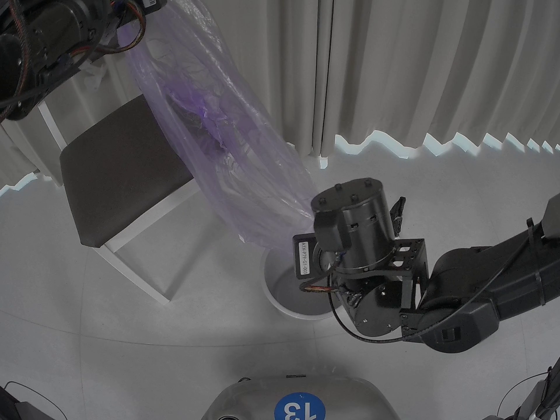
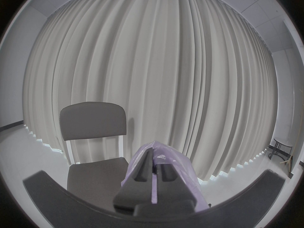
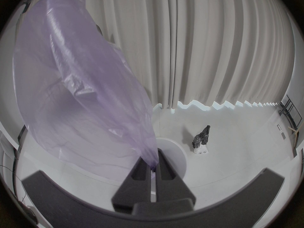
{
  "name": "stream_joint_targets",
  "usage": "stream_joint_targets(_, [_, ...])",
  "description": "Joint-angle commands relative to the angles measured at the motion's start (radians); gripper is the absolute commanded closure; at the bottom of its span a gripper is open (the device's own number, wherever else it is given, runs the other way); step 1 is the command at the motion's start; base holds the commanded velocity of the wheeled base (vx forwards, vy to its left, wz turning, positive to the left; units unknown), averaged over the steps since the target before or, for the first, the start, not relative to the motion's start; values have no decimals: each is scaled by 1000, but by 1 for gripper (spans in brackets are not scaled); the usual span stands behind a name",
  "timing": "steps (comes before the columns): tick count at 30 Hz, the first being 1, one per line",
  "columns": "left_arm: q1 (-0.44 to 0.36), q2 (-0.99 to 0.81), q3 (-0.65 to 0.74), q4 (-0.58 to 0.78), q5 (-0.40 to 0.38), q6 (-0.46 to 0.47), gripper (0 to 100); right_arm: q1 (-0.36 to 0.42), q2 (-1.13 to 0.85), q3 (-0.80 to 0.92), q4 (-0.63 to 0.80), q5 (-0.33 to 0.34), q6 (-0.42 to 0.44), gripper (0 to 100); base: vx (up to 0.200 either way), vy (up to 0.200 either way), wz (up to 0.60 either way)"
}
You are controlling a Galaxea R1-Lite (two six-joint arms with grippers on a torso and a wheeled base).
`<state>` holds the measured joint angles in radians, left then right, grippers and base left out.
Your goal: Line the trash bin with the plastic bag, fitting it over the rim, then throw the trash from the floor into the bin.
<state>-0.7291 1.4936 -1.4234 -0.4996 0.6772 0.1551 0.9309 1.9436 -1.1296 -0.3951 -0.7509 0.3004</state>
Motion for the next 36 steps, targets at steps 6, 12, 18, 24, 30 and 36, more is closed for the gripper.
stream_joint_targets(6, [-1, -30, 40, -2, -11, 3, 100, 0, -107, 34, 5, 1, -18, 100, 0, 0, 0])
stream_joint_targets(12, [-3, -67, 101, -20, -71, 6, 100, -4, -213, 82, 7, 34, -73, 100, 0, 0, 0])
stream_joint_targets(18, [-9, -112, 182, -48, -120, 14, 100, -20, -356, 171, 7, 64, -115, 100, 0, 0, 0])
stream_joint_targets(24, [-15, -154, 284, -50, -226, 14, 100, -72, -463, 248, 9, 108, -136, 100, 0, 0, 0])
stream_joint_targets(30, [-10, -191, 414, -36, -295, 14, 100, -141, -571, 326, 45, 145, -153, 100, 0, 0, 0])
stream_joint_targets(36, [-10, -176, 483, -36, -298, 12, 100, -211, -666, 349, 209, 211, -149, 100, 0, 0, 0])
